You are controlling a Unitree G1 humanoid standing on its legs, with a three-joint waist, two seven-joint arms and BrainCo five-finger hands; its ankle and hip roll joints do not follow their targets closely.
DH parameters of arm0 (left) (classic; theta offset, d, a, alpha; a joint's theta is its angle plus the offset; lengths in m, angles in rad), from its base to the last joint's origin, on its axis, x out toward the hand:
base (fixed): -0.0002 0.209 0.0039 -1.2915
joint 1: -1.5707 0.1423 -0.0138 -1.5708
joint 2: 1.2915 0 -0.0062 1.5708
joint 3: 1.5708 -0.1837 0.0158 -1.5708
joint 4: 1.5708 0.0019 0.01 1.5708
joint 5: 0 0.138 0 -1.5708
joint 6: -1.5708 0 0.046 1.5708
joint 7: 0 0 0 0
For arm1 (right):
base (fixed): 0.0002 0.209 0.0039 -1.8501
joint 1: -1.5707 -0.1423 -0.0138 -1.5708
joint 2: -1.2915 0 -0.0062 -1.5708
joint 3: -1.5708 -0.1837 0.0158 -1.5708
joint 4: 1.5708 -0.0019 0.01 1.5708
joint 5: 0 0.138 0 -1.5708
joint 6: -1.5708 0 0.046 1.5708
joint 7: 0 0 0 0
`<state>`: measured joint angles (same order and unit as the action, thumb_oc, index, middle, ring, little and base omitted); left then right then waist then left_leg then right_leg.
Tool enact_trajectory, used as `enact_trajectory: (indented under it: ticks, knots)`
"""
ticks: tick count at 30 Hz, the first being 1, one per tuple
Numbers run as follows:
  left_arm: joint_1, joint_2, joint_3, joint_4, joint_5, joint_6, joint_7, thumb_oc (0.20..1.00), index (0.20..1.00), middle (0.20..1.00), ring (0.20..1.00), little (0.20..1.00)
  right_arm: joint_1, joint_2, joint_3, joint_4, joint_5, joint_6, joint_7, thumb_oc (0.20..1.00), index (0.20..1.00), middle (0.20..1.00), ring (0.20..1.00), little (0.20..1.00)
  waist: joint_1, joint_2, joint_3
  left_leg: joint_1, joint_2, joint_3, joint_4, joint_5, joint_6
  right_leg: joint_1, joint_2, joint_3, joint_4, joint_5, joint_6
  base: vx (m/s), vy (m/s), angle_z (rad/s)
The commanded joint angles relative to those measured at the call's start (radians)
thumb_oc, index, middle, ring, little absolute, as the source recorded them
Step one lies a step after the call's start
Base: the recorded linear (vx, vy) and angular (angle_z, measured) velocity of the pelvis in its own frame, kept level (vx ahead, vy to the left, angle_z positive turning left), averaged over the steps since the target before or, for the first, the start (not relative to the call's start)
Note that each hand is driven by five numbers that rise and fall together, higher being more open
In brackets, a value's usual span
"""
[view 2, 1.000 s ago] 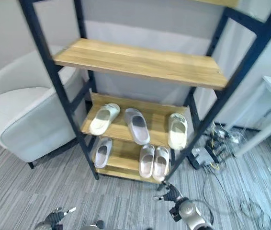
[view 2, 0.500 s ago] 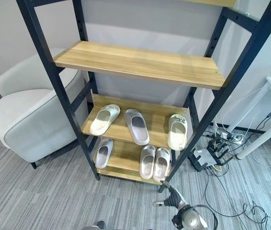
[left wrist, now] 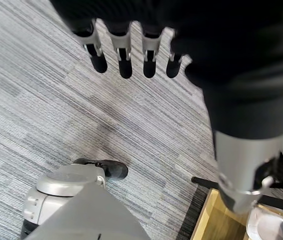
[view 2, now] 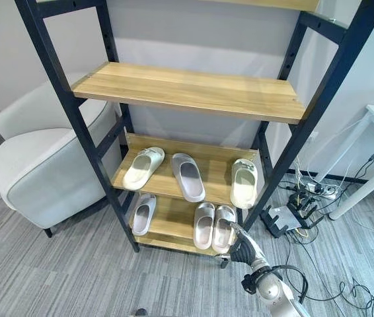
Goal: Arrange the slippers neatly on the shoe rack.
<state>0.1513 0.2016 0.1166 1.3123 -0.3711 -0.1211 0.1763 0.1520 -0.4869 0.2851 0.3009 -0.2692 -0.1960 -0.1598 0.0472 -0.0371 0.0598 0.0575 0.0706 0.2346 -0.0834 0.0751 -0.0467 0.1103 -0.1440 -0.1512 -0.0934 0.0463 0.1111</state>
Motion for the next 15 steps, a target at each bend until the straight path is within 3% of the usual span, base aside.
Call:
enact_trajectory:
  ticks: [1, 13, 15]
  knots:
    - [-0.055, -0.001, -0.023, 0.039, 0.02, -0.021, 0.033, 1.0, 1.0, 1.0, 1.0, 1.0, -0.11, -0.04, -0.038, -0.078, -0.016, -0.029, -0.06, 1.0, 1.0, 1.0, 1.0, 1.0, 0.013, -0.001, 0.03, -0.08, 0.038, -0.087, 0.147, -0.106, -0.007, 0.026, -0.021, 0.006, 0.104, -0.155, 0.047, 0.04, 0.005, 0.02]
    - [-0.046, 0.022, -0.03, 0.05, 0.044, -0.024, 0.039, 1.0, 1.0, 1.0, 1.0, 1.0, -0.284, -0.075, -0.072, -0.029, -0.029, 0.017, -0.161, 1.0, 1.0, 1.0, 1.0, 1.0, 0.069, -0.011, 0.048, -0.123, 0.021, -0.115, 0.148, -0.106, -0.002, 0.003, -0.025, -0.023, 0.106, -0.155, 0.051, 0.02, 0.009, 0.07]
    - [-0.041, 0.031, -0.031, 0.053, 0.047, -0.027, 0.04, 1.0, 1.0, 1.0, 1.0, 1.0, -0.343, -0.073, -0.073, 0.002, -0.017, 0.024, -0.181, 1.0, 1.0, 1.0, 1.0, 1.0, 0.094, -0.02, 0.055, -0.147, 0.015, -0.126, 0.156, -0.11, 0.001, -0.004, -0.028, -0.031, 0.106, -0.156, 0.053, 0.06, 0.023, 0.13]
